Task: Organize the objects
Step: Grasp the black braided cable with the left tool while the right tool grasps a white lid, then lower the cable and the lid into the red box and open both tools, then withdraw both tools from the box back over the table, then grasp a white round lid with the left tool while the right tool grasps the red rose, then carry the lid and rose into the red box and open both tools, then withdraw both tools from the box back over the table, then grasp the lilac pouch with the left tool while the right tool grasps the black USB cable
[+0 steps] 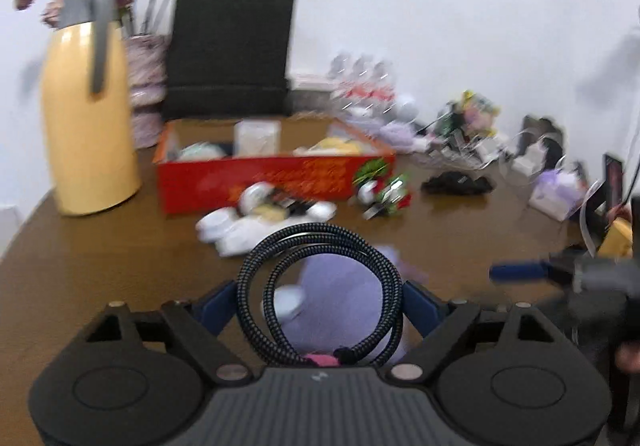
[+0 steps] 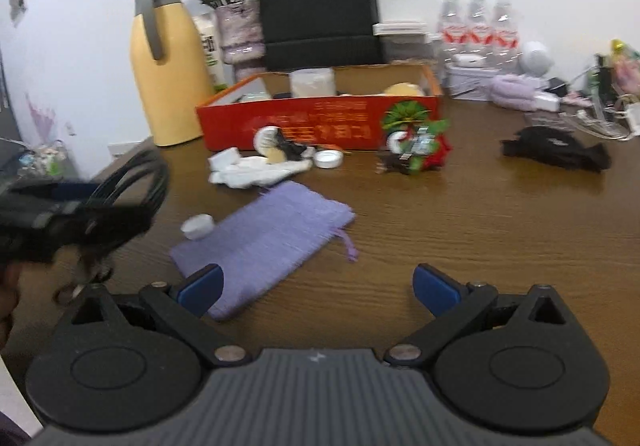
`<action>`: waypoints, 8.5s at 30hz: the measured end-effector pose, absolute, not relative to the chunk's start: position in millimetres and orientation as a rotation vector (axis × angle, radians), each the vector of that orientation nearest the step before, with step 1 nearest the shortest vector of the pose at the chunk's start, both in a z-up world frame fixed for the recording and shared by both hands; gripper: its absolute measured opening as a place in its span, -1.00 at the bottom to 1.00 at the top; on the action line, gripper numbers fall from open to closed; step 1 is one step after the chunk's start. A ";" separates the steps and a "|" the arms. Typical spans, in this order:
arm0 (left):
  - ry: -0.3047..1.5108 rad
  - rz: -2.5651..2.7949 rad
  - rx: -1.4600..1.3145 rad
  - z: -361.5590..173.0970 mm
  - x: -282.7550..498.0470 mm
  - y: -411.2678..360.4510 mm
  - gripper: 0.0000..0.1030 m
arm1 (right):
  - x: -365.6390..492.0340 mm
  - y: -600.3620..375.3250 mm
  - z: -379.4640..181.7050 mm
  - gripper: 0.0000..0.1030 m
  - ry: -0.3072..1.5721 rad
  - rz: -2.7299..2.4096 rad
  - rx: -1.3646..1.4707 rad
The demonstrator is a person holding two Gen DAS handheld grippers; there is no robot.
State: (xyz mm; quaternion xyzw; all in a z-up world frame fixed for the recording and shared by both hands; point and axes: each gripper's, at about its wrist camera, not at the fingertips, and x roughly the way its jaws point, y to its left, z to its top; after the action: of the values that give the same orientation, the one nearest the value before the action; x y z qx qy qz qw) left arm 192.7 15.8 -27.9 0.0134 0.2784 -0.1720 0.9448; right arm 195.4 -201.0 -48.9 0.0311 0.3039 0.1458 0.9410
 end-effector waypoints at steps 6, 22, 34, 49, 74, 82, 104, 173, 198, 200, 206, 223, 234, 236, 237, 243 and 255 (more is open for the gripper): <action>0.666 -0.135 0.066 -51.0 193.5 50.1 0.71 | 234.8 -144.3 -52.3 0.78 0.563 0.474 -0.060; 0.721 -0.089 0.044 -74.4 196.0 67.3 0.68 | 229.2 -100.6 -61.2 -0.43 0.586 0.460 -0.161; 0.715 -0.281 -0.058 -52.3 175.1 28.9 0.67 | 161.3 -172.1 -36.7 -0.43 0.540 0.339 -0.063; 0.757 -0.336 0.133 23.9 478.7 -30.9 0.68 | 427.5 -204.0 50.8 -0.43 0.543 0.340 0.003; 0.555 -0.241 0.017 63.3 358.8 18.9 0.82 | 365.4 -223.8 56.0 0.97 0.500 0.266 0.010; 0.601 -0.219 -0.074 4.8 181.0 31.2 0.96 | 178.5 -215.4 -0.3 1.00 0.509 0.269 0.063; 0.504 -0.157 0.023 -5.5 224.3 39.8 0.78 | 179.6 -228.3 -7.6 1.00 0.525 0.140 -0.017; 0.553 -0.348 -0.062 32.3 238.0 19.7 -0.25 | 221.4 -258.8 30.3 -0.26 0.453 0.288 0.131; 0.724 -0.229 -0.006 13.9 501.8 8.0 0.31 | 552.4 -208.5 9.2 0.61 0.704 0.236 0.152; 0.708 -0.205 -0.005 24.8 488.7 9.3 0.32 | 536.0 -211.1 21.5 0.61 0.683 0.242 0.143; 0.666 -0.208 0.057 45.9 402.4 12.1 0.54 | 437.0 -216.1 48.4 0.87 0.574 0.261 0.028; 0.526 -0.235 0.116 21.7 103.1 38.3 0.86 | 97.3 -230.8 22.3 1.00 0.596 0.370 -0.021; 0.551 -0.214 0.069 3.9 119.7 36.9 0.84 | 124.5 -218.8 -8.4 0.84 0.605 0.259 -0.087; 0.570 -0.245 0.082 -3.6 132.7 28.3 0.82 | 145.5 -213.3 -18.7 0.78 0.627 0.275 -0.093; 0.578 -0.263 0.083 -8.3 141.0 24.0 0.82 | 154.6 -211.2 -23.1 0.68 0.633 0.276 -0.088; 0.643 -0.390 0.089 -42.2 187.4 -8.0 0.77 | 217.3 -206.6 -44.3 0.23 0.667 0.284 -0.021; 0.680 -0.378 0.173 -72.8 266.2 -51.3 0.83 | 261.5 -207.4 -64.5 -0.11 0.691 0.299 -0.029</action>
State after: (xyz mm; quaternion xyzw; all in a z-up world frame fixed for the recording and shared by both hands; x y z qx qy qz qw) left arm 266.2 -51.3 -72.8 0.0842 0.3311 -0.1840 0.9216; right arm 261.5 -207.4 -64.5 -0.0143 0.3375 0.1462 0.9298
